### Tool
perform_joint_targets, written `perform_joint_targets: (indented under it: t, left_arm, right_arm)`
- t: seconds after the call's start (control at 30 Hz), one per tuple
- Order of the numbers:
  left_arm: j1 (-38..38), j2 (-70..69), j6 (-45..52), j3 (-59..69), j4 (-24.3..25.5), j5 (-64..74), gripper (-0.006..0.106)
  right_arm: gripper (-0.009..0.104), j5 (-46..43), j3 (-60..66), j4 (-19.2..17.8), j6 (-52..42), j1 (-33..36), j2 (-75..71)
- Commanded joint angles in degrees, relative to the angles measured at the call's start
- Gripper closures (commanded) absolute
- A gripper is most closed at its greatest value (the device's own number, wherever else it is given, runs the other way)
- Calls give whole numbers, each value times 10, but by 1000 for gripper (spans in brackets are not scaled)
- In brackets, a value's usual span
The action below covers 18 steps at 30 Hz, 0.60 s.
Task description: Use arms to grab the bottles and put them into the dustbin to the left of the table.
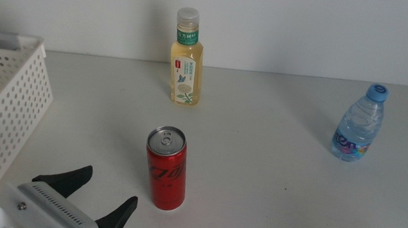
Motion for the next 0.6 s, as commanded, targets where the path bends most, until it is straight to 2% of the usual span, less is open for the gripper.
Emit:
perform_joint_targets:
  t: [0.0, 0.27, 0.57]
  left_arm:
    - [-4, -6, -23, 7, 18, -103, 7]
    - [-4, 8, -25, -27, 24, -80, 7]
    - [-4, 95, -33, -84, 36, -88, 7]
  right_arm:
    - [20, -39, -6, -6, -5, -3, -12]
    - [20, -38, -6, -6, -5, -4, -12]
    - [20, -38, -6, -6, -5, -4, -12]
